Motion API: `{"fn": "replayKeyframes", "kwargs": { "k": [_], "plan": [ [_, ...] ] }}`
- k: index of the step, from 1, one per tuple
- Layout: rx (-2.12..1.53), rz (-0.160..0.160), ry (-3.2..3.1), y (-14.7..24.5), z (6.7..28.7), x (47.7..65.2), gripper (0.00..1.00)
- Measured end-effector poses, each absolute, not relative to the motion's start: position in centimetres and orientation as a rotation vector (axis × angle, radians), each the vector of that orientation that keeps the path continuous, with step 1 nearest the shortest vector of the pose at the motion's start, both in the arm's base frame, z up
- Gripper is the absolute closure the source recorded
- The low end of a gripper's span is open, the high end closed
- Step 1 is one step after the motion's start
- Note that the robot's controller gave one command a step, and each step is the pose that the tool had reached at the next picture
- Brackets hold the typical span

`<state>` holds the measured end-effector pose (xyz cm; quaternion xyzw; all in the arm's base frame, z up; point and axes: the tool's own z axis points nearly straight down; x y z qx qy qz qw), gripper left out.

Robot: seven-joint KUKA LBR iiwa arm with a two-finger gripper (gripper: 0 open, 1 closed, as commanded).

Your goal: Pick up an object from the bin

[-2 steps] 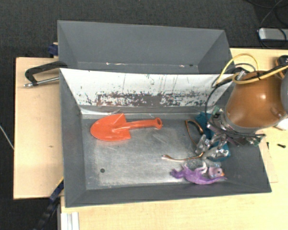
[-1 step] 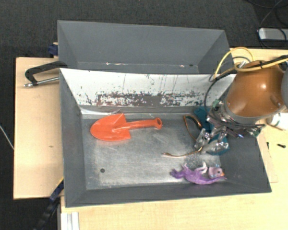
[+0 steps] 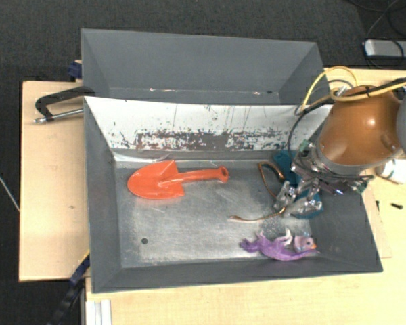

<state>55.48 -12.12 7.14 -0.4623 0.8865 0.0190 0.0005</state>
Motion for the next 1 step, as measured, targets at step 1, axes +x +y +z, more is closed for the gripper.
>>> {"fn": "replayKeyframes", "kwargs": {
  "k": [1],
  "plan": [
    [-1.609, 0.029, 2.685, -11.47, 7.26, 54.99, 1.00]
  ]
}}
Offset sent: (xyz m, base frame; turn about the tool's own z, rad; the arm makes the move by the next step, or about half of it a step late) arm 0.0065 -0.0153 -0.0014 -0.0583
